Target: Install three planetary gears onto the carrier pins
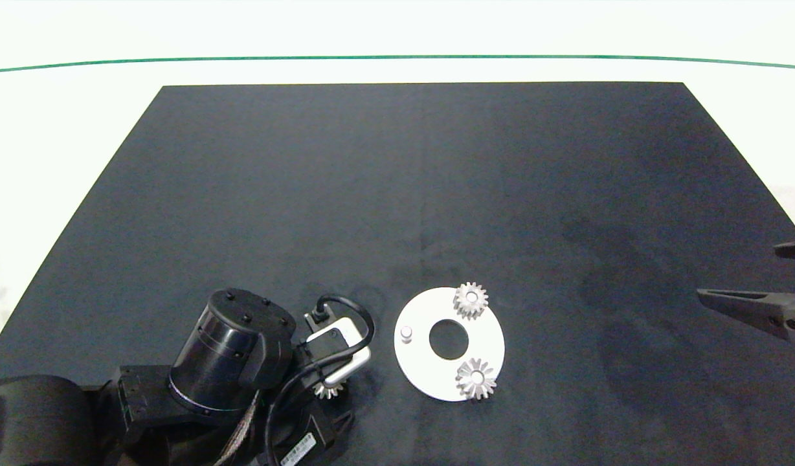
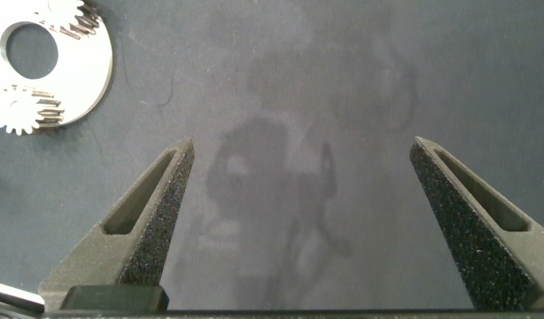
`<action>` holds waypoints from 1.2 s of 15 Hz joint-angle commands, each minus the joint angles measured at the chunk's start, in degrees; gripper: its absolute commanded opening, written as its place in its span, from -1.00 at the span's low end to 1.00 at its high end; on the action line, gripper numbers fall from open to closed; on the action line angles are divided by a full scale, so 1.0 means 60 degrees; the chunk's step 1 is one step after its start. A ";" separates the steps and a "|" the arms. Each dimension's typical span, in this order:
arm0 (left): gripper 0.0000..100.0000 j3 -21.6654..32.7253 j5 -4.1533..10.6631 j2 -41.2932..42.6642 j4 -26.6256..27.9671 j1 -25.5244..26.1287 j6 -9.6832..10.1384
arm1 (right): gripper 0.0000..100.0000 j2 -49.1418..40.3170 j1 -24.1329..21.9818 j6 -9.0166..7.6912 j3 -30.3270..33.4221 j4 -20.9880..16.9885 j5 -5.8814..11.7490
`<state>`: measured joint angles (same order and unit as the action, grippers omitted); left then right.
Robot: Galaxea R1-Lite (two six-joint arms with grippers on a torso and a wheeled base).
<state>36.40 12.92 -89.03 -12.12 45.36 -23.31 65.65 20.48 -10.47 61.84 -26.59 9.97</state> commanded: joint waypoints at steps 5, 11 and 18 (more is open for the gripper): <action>0.17 0.0071 0.0014 -0.0001 -0.0017 -0.0031 -0.0026 | 1.00 0.0016 0.0000 -0.0013 0.0005 -0.0022 0.0008; -0.06 0.0071 0.0014 -0.0059 -0.0031 -0.0046 -0.0012 | 1.00 0.0016 0.0000 -0.0013 0.0005 -0.0022 -0.0021; -0.37 0.0071 0.0000 -0.0074 -0.0017 -0.0046 -0.0012 | 1.00 0.0016 -0.0015 -0.0013 0.0005 -0.0022 -0.0051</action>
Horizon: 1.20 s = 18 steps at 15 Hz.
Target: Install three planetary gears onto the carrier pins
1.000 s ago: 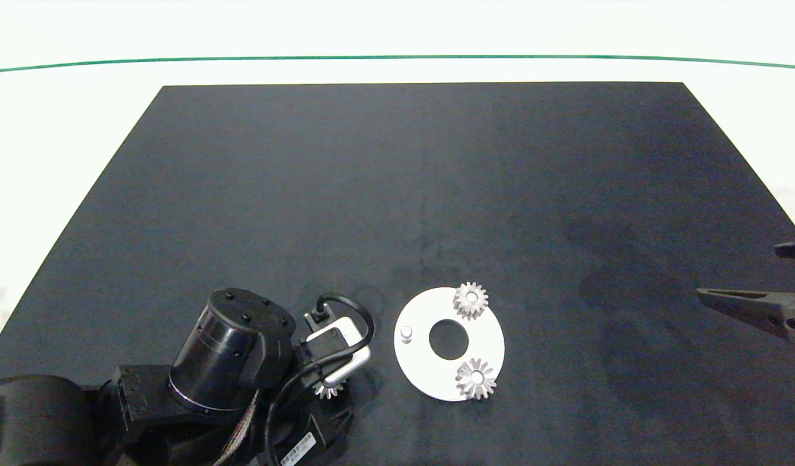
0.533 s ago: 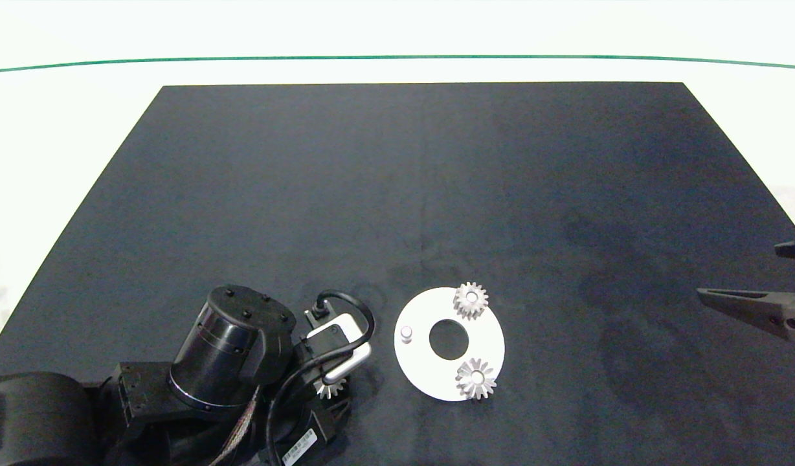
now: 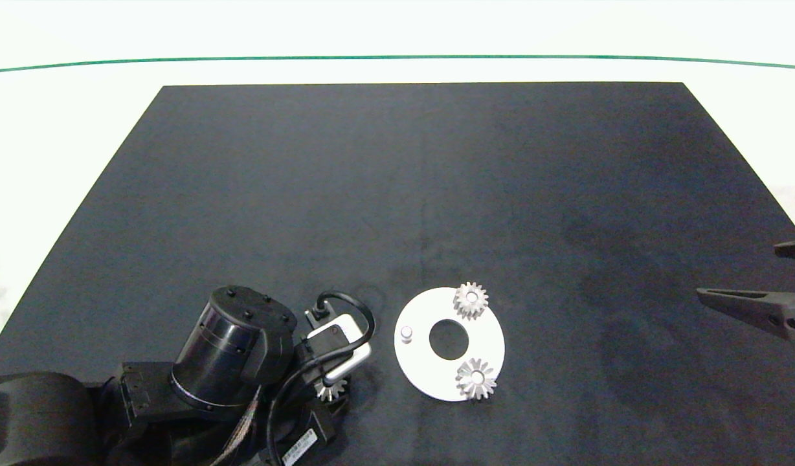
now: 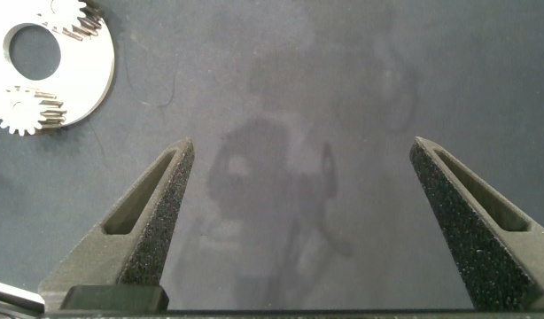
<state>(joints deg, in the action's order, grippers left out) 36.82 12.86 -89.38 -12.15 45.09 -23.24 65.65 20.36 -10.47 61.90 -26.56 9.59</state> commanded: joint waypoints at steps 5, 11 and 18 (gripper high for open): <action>-0.55 -0.0028 0.0010 -0.0074 -0.0010 -0.0015 -0.0024 | 1.00 0.0031 0.0005 -0.0013 -0.0005 -0.0026 0.0012; -0.79 -0.0013 0.0010 -0.0074 -0.0010 -0.0001 -0.0024 | 1.00 0.0031 0.0005 -0.0013 -0.0005 -0.0026 -0.0002; -1.00 -0.0115 0.0024 0.0043 0.0092 0.0072 -0.0053 | 1.00 0.0016 -0.0083 -0.0013 -0.0005 -0.0026 -0.0076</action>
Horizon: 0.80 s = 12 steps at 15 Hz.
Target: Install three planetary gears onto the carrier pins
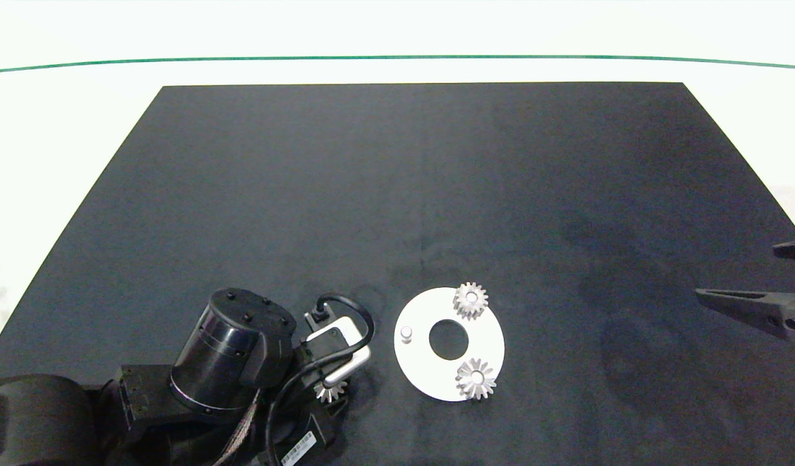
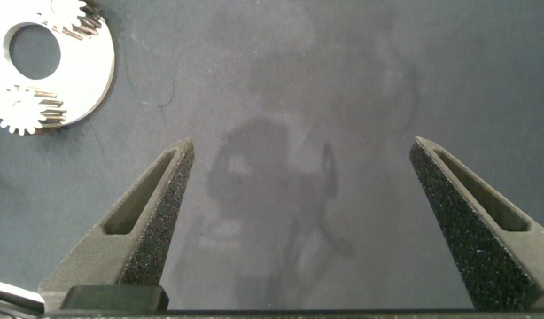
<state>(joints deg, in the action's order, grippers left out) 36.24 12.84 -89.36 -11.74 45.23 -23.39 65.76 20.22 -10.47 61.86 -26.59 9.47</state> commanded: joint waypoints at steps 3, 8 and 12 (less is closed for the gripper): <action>-1.00 0.0258 0.0029 0.0332 0.0140 0.0065 -0.0100 | 1.00 -0.0017 -0.0148 -0.0056 -0.0011 -0.0036 -0.0085; -1.00 0.1225 0.0043 0.0420 0.1063 0.0314 -0.0056 | 1.00 -0.0076 -0.0163 -0.0071 -0.0011 -0.0051 -0.0114; -1.00 0.1870 0.0072 0.0420 0.2074 0.0548 -0.0041 | 1.00 -0.0178 -0.0221 -0.0144 -0.0011 -0.0051 -0.0114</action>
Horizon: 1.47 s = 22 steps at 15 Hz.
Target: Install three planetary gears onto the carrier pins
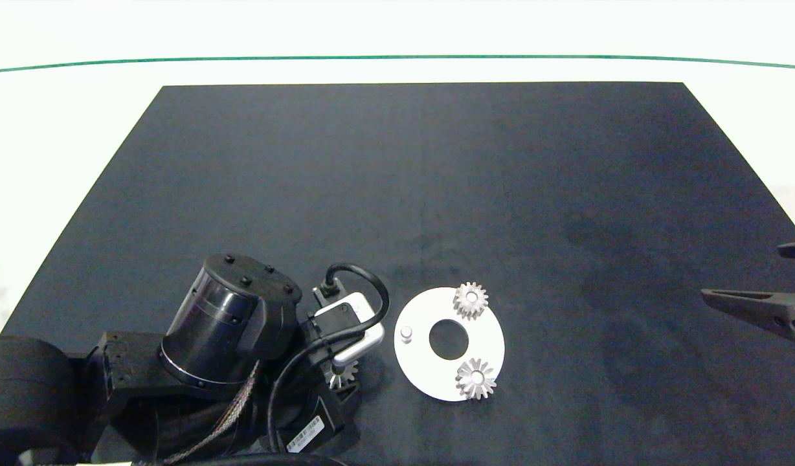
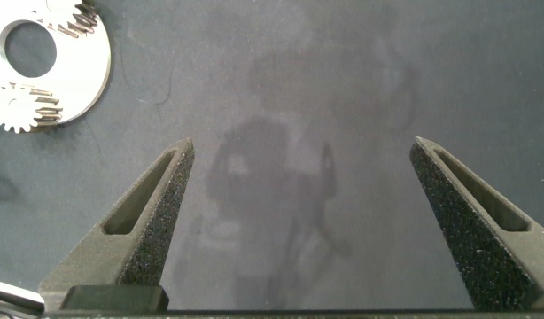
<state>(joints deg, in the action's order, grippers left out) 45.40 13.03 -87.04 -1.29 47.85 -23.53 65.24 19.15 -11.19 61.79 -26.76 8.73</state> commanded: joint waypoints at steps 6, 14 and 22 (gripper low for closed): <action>-1.00 0.1604 0.0055 -0.0288 0.1387 0.0258 -0.0004 | 1.00 -0.0166 -0.0086 -0.0156 0.0072 -0.0037 -0.0019; -1.00 0.2556 0.0274 -0.1284 0.1358 0.0609 0.0039 | 1.00 -0.0254 -0.0086 -0.0171 0.0131 -0.0037 -0.0019; -1.00 0.3669 0.0333 -0.1519 0.2046 0.0829 0.0098 | 1.00 -0.0225 -0.0086 -0.0274 0.0394 -0.0037 -0.0034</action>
<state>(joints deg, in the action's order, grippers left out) 66.89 14.91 -95.81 10.91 52.72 -22.82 63.76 18.60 -12.75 63.92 -26.84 8.48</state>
